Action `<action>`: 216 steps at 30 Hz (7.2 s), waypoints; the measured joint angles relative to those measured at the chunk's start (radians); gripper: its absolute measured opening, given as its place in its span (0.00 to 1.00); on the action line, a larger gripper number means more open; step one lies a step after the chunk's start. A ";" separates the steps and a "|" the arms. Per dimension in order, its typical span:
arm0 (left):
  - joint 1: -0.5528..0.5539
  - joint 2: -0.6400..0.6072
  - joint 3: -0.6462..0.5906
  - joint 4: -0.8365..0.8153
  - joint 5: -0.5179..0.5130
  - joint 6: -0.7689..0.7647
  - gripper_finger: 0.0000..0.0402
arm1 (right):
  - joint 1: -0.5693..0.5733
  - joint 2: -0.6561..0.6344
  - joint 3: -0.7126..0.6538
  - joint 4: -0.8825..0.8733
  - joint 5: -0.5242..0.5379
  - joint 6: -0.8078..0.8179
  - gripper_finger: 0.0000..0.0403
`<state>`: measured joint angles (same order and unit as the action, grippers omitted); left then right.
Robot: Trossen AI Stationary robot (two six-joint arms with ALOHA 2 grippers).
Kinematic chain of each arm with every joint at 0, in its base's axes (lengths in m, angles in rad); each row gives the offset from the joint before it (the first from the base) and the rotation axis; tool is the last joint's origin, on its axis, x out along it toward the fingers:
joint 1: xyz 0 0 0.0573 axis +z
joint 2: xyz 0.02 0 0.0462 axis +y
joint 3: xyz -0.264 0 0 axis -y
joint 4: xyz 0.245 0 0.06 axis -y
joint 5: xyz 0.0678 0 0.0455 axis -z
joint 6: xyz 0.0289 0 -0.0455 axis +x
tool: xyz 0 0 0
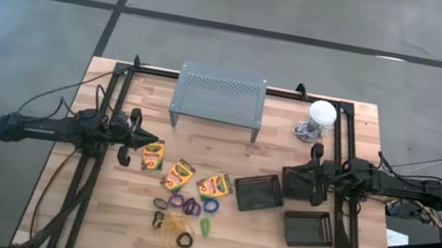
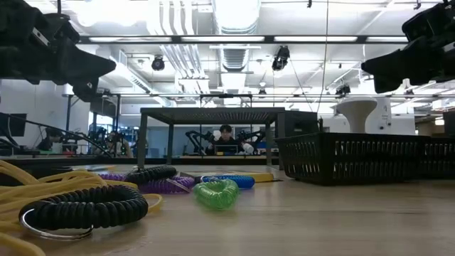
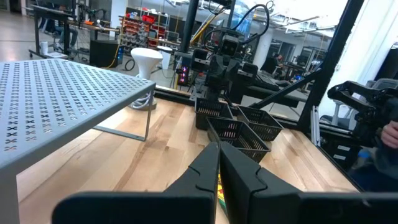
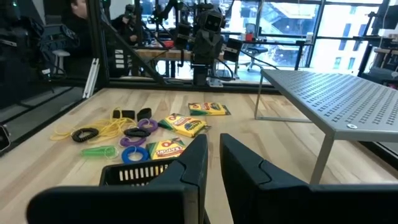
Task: Pick & Place Office Desk Supplies
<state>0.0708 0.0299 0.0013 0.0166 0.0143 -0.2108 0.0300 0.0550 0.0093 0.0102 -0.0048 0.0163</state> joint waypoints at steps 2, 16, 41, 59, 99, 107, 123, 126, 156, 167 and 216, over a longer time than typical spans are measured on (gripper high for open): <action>0.000 0.000 0.000 0.000 0.000 0.000 0.05 | 0.000 0.000 0.000 0.000 -0.005 0.114 0.10; 0.000 0.000 0.000 0.000 0.000 0.000 0.05 | 0.179 0.192 0.001 0.423 -0.200 0.266 0.10; 0.000 0.000 0.000 0.000 0.000 0.000 0.05 | 0.185 1.655 1.104 -0.553 0.018 0.822 0.47; 0.000 0.000 0.000 0.000 0.000 0.000 0.05 | 0.178 2.090 1.679 -1.093 0.006 0.817 0.16; 0.000 0.000 0.000 0.000 0.000 0.000 0.05 | -0.276 2.009 2.167 -1.348 0.271 -0.215 0.03; 0.000 0.000 0.000 0.000 0.000 0.000 0.05 | -0.276 2.009 2.139 -1.349 0.270 -0.152 0.03; 0.000 0.000 0.000 0.000 0.000 0.000 0.05 | -0.275 2.010 2.094 -1.348 0.270 -0.177 0.03; 0.000 0.000 0.000 0.000 0.000 0.000 0.05 | -0.275 2.010 2.094 -1.349 0.270 -0.174 0.05; 0.000 0.000 0.000 0.000 0.000 0.000 0.05 | -0.284 2.000 2.082 -1.390 0.234 -0.069 0.13; 0.000 0.000 0.000 0.000 0.000 0.000 0.05 | -0.284 2.000 2.091 -1.395 0.240 -0.089 0.05; 0.000 0.000 0.000 0.000 0.000 0.000 0.05 | 0.043 1.879 1.992 -1.579 0.167 0.434 0.39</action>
<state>0.0708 0.0300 0.0017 0.0162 0.0147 -0.2108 0.0733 1.9345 2.0012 -1.5687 0.1624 0.4505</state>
